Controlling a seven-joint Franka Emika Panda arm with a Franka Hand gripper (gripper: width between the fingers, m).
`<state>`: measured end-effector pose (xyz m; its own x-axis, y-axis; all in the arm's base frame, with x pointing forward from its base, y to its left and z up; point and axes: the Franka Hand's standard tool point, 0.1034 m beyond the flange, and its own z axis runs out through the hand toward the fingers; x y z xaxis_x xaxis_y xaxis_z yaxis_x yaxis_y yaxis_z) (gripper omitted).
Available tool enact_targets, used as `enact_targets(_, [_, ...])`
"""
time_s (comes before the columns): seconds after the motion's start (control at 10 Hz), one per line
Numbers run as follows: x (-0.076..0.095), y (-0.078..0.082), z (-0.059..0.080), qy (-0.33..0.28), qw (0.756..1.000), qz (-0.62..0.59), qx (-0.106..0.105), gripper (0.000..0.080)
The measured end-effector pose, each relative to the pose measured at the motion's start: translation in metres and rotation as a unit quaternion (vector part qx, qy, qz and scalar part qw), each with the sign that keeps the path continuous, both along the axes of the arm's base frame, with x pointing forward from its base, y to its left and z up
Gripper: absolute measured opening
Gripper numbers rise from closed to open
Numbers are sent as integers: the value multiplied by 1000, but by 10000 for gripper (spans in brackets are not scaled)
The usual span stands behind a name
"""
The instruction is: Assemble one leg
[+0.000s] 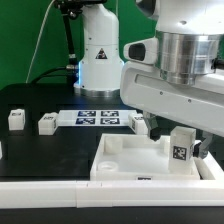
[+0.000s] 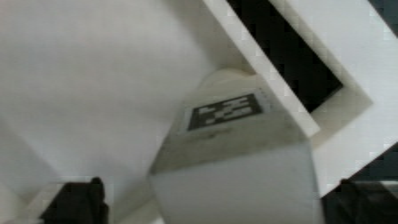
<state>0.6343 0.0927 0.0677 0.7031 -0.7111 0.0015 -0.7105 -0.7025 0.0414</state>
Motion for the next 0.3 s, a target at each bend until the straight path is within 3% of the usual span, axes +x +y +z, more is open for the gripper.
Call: enact_targets(0.3, [0,0,0,0,1000,0,0,649])
